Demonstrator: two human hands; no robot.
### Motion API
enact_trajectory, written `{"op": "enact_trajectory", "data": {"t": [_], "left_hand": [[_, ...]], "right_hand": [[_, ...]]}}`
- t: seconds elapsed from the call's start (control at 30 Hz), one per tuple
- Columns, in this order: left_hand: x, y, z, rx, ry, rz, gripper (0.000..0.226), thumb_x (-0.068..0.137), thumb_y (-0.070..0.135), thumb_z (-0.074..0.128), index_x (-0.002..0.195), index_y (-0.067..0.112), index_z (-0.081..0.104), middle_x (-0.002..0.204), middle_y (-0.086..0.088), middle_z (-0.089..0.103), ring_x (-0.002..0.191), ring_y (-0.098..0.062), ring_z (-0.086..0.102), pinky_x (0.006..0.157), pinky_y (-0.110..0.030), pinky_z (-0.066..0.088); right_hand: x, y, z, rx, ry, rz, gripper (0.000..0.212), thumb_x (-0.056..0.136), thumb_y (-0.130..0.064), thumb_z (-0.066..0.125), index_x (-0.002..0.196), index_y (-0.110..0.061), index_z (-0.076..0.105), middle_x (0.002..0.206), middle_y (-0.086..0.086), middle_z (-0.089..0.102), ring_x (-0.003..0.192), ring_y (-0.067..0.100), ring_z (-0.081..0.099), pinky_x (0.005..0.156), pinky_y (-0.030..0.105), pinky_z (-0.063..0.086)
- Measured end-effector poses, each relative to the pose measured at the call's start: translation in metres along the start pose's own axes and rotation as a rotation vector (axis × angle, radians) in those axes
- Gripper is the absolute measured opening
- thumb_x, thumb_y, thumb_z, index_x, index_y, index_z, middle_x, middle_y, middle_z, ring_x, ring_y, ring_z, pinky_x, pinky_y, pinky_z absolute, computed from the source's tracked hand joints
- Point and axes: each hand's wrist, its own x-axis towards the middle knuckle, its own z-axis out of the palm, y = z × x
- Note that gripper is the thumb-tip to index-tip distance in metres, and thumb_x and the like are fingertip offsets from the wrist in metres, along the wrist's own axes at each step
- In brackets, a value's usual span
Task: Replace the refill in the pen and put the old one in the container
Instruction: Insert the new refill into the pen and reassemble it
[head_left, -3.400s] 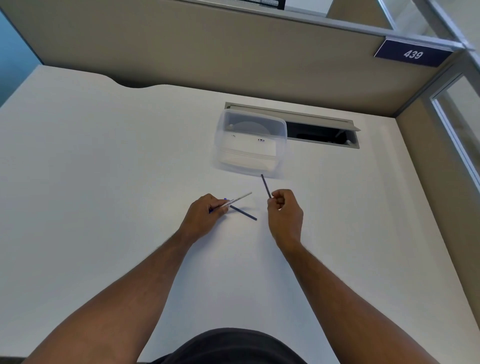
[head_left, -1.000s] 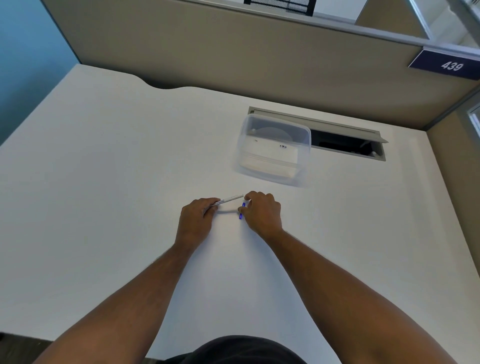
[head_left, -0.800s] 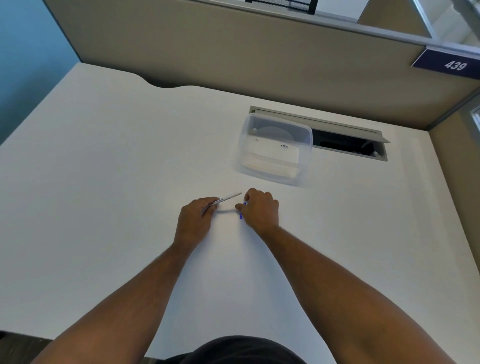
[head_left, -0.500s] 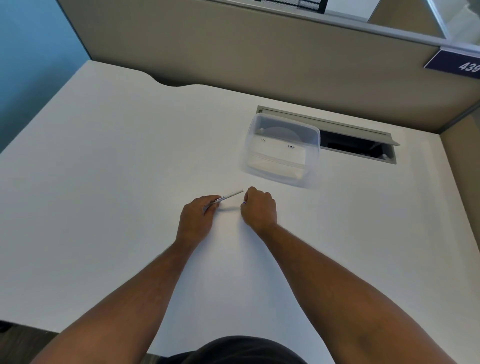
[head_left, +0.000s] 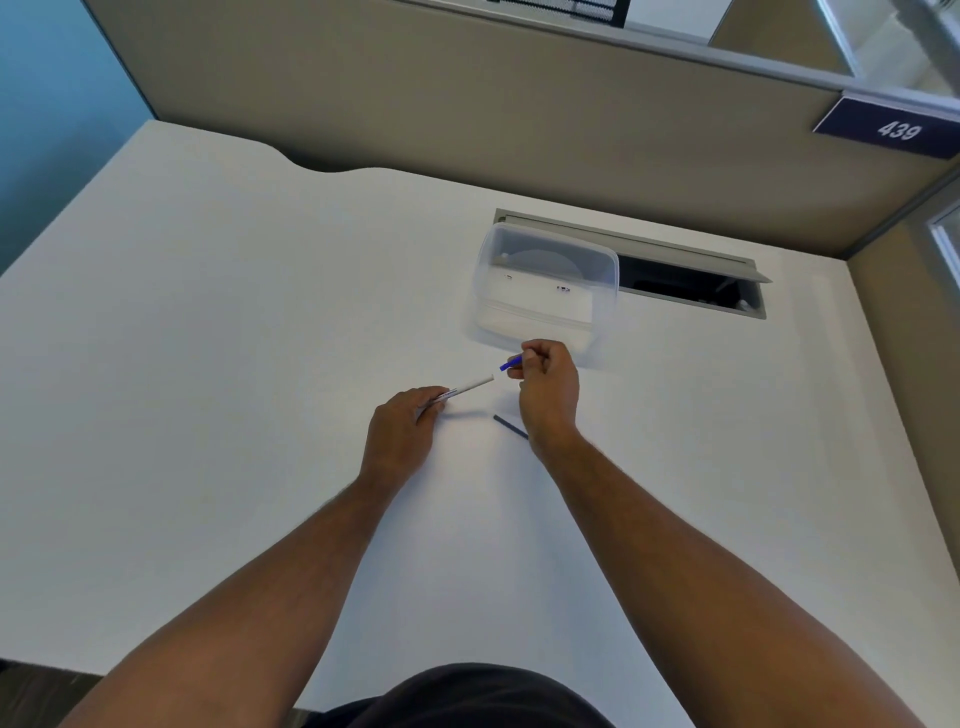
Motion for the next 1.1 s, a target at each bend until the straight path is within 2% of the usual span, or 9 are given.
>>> {"op": "enact_trajectory", "data": {"t": [0.27, 0.47, 0.63, 0.83, 0.9, 1.03, 1.1], "left_hand": [[-0.003, 0.007, 0.011, -0.016, -0.037, 0.018, 0.022, 0.096, 0.022, 0.059, 0.113, 0.024, 0.073, 0.114, 0.007, 0.074, 0.105, -0.013, 0.066, 0.091, -0.023, 0.047], [-0.005, 0.011, 0.008, -0.048, -0.060, 0.011, 0.021, 0.096, 0.023, 0.060, 0.111, 0.023, 0.074, 0.113, 0.007, 0.074, 0.103, -0.013, 0.066, 0.092, -0.031, 0.051], [-0.006, 0.011, 0.008, -0.056, -0.069, 0.014, 0.019, 0.096, 0.024, 0.060, 0.110, 0.022, 0.074, 0.111, 0.007, 0.075, 0.102, -0.014, 0.067, 0.092, -0.032, 0.051], [-0.007, 0.012, 0.009, -0.060, -0.081, 0.007, 0.019, 0.096, 0.025, 0.061, 0.109, 0.023, 0.074, 0.107, 0.007, 0.075, 0.097, -0.013, 0.067, 0.087, -0.028, 0.051], [-0.007, 0.014, 0.010, -0.076, -0.086, -0.003, 0.019, 0.096, 0.026, 0.062, 0.109, 0.023, 0.075, 0.107, 0.007, 0.075, 0.096, -0.012, 0.067, 0.085, -0.025, 0.051], [-0.008, 0.015, 0.012, -0.090, -0.096, -0.013, 0.019, 0.095, 0.027, 0.063, 0.109, 0.023, 0.075, 0.106, 0.009, 0.076, 0.094, -0.009, 0.067, 0.078, -0.008, 0.043], [-0.008, 0.013, 0.012, -0.089, -0.101, -0.018, 0.019, 0.095, 0.027, 0.062, 0.109, 0.024, 0.075, 0.105, 0.010, 0.076, 0.093, -0.008, 0.067, 0.076, -0.007, 0.042]], "right_hand": [[-0.006, 0.003, -0.018, 0.024, 0.016, 0.077, 0.019, 0.106, -0.009, 0.043, 0.104, -0.017, 0.060, 0.083, -0.008, 0.071, 0.068, 0.006, 0.071, 0.087, 0.035, 0.058], [-0.011, 0.002, -0.021, 0.049, -0.035, 0.131, 0.023, 0.106, -0.010, 0.040, 0.098, -0.021, 0.059, 0.089, 0.000, 0.073, 0.074, 0.016, 0.077, 0.086, 0.041, 0.061], [-0.014, -0.001, -0.021, 0.046, -0.040, 0.134, 0.024, 0.106, -0.010, 0.040, 0.096, -0.023, 0.058, 0.090, 0.001, 0.073, 0.072, 0.016, 0.077, 0.084, 0.041, 0.063], [-0.017, 0.002, -0.019, 0.025, -0.038, 0.128, 0.023, 0.106, -0.010, 0.043, 0.096, -0.024, 0.059, 0.091, 0.001, 0.075, 0.075, 0.015, 0.077, 0.082, 0.038, 0.064], [-0.019, 0.002, -0.018, 0.019, -0.042, 0.111, 0.019, 0.105, -0.010, 0.047, 0.099, -0.022, 0.060, 0.091, -0.002, 0.074, 0.074, 0.012, 0.076, 0.079, 0.034, 0.064], [-0.021, 0.001, -0.016, 0.023, -0.011, 0.093, 0.015, 0.102, -0.008, 0.055, 0.102, -0.022, 0.061, 0.088, -0.008, 0.073, 0.077, 0.008, 0.074, 0.072, 0.023, 0.061], [-0.022, 0.001, -0.016, 0.026, -0.003, 0.080, 0.016, 0.101, -0.007, 0.057, 0.103, -0.022, 0.063, 0.088, -0.008, 0.073, 0.080, 0.010, 0.074, 0.068, 0.019, 0.059]]}}
